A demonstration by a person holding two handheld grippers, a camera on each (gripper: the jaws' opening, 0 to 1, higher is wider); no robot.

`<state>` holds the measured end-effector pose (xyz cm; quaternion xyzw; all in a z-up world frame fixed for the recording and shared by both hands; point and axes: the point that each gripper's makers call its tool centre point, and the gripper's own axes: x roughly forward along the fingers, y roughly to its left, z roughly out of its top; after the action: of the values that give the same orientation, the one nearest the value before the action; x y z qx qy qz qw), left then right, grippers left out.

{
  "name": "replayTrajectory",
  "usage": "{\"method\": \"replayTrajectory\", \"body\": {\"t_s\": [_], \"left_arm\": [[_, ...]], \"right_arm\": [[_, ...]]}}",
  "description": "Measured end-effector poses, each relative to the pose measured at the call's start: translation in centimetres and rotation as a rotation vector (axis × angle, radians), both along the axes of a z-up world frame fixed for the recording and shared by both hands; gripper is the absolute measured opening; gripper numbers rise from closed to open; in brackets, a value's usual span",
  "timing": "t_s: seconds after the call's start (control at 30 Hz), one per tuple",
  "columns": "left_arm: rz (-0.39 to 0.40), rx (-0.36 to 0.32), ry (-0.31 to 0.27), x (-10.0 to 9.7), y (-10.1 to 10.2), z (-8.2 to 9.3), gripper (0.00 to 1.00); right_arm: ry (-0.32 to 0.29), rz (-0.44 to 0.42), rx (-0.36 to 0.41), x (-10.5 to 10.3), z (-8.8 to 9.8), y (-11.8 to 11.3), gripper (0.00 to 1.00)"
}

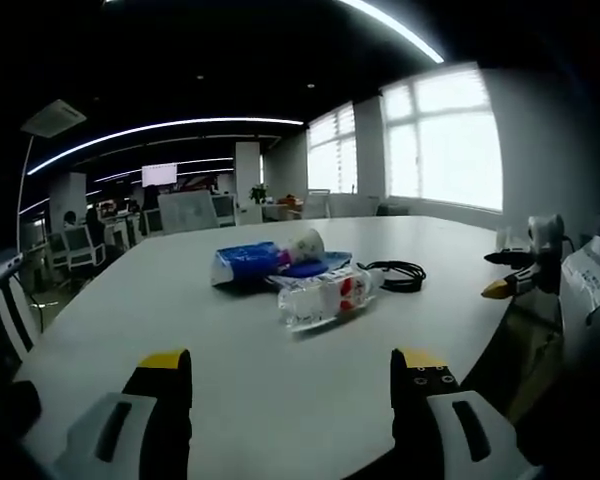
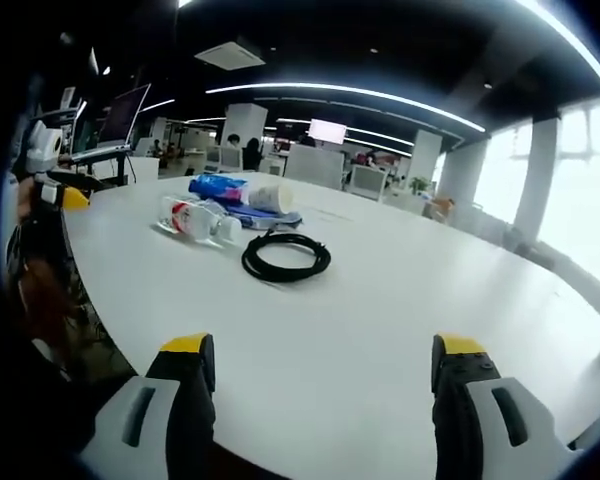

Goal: Arrange the tabletop items into an orderly group along one side of the table until the central work area is clear of visible clutter.

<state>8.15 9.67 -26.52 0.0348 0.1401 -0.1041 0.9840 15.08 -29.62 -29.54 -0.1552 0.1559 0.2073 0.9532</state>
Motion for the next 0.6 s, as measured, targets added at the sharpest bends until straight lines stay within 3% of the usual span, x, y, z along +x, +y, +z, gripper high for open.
{"method": "replayTrajectory", "body": {"t_s": [0.6], "left_arm": [[0.005, -0.008, 0.001, -0.46, 0.31, -0.26, 0.81]], "right_arm": [[-0.003, 0.004, 0.007, -0.31, 0.14, 0.29, 0.86]]}}
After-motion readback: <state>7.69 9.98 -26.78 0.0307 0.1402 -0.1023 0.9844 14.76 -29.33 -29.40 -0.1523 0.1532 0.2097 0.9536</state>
